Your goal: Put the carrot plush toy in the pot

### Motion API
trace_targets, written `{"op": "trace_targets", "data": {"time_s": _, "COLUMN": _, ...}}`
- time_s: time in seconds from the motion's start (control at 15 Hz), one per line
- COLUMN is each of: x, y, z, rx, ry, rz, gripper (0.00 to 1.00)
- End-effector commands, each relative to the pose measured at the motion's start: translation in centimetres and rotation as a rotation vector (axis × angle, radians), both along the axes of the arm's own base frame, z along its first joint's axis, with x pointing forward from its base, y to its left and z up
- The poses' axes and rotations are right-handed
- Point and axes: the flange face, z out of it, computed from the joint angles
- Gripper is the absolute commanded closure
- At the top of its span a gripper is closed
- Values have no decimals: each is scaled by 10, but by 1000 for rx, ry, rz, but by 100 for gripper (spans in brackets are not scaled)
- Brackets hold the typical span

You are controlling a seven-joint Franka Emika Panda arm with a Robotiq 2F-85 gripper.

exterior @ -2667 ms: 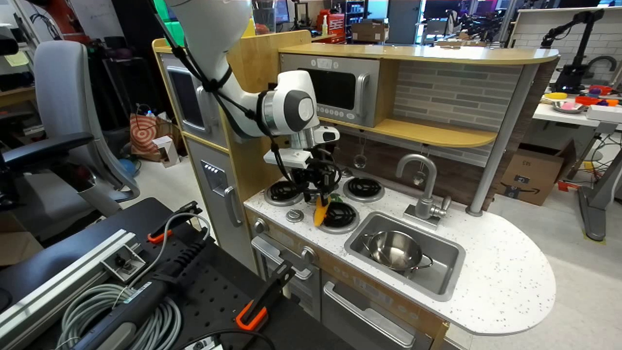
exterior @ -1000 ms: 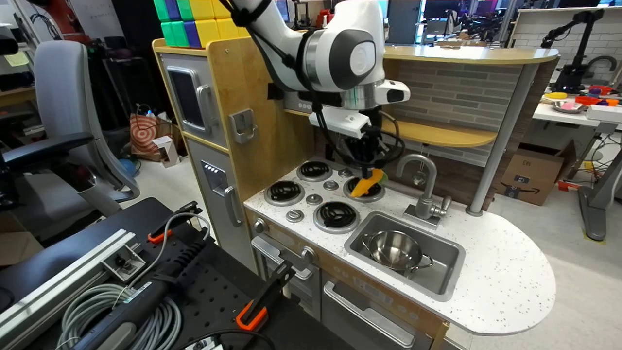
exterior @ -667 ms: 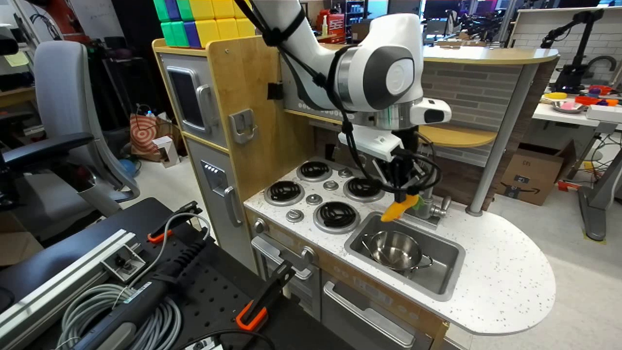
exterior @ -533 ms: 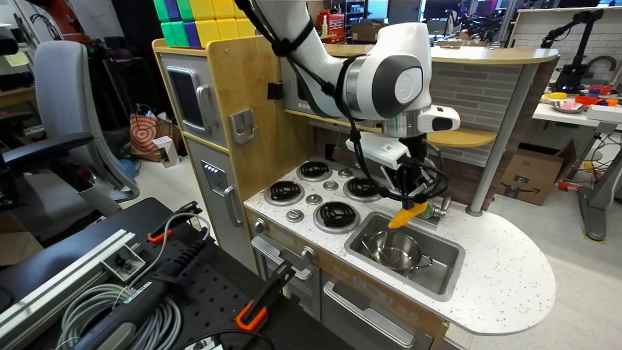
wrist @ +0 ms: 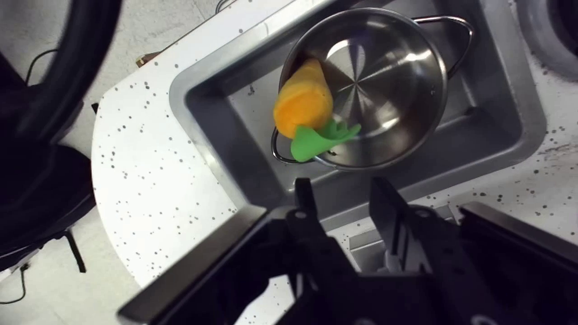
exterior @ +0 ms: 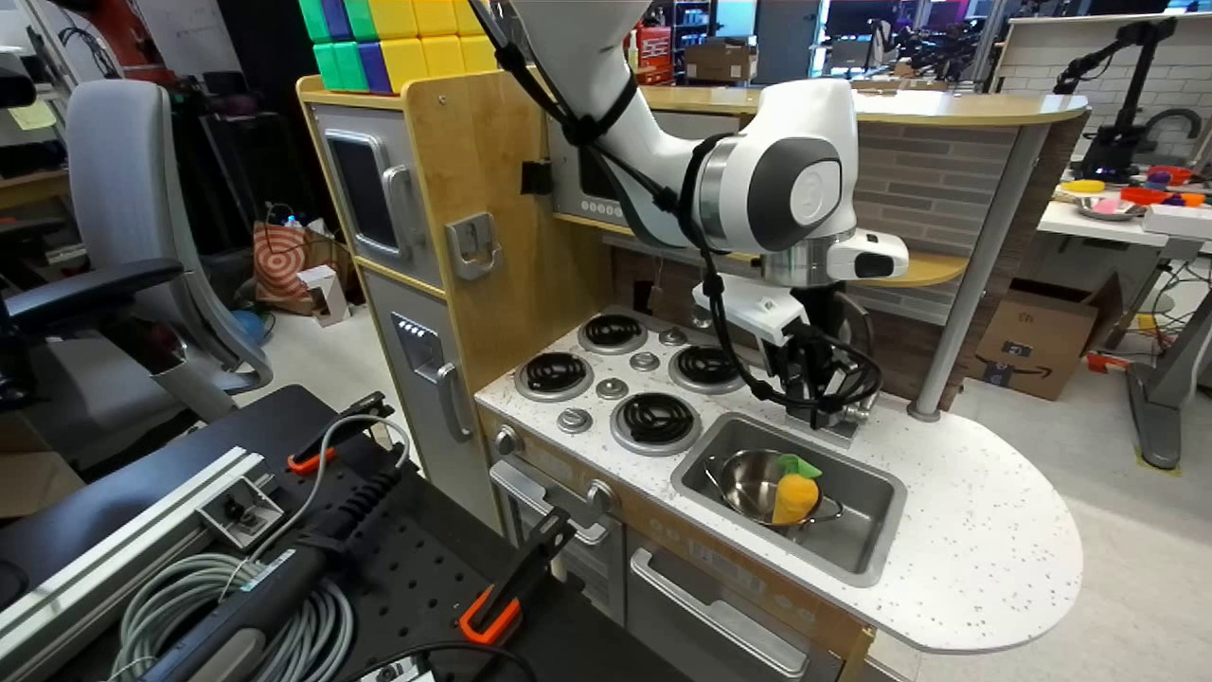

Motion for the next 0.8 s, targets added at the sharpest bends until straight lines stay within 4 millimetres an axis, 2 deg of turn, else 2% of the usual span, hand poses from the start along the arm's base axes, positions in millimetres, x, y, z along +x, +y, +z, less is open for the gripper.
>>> {"op": "trace_targets", "data": {"time_s": 0.0, "x": 4, "y": 1, "z": 12, "rx": 68, "ry": 14, "rz": -13, "gripper": 30}}
{"op": "trace_targets", "data": {"time_s": 0.27, "x": -27, "y": 21, "z": 67, "rx": 174, "ry": 39, "rz": 91, "gripper": 1}}
{"op": "trace_targets", "data": {"time_s": 0.4, "x": -42, "y": 26, "z": 93, "rx": 210, "ry": 64, "rz": 126, "gripper": 0}}
{"op": "trace_targets", "data": {"time_s": 0.53, "x": -68, "y": 30, "z": 121, "rx": 261, "ry": 174, "rz": 167, "gripper": 0}}
{"op": "trace_targets", "data": {"time_s": 0.6, "x": -35, "y": 24, "z": 89, "rx": 195, "ry": 116, "rz": 132, "gripper": 0}}
{"op": "trace_targets", "data": {"time_s": 0.73, "x": -52, "y": 26, "z": 114, "rx": 220, "ry": 160, "rz": 150, "gripper": 0}}
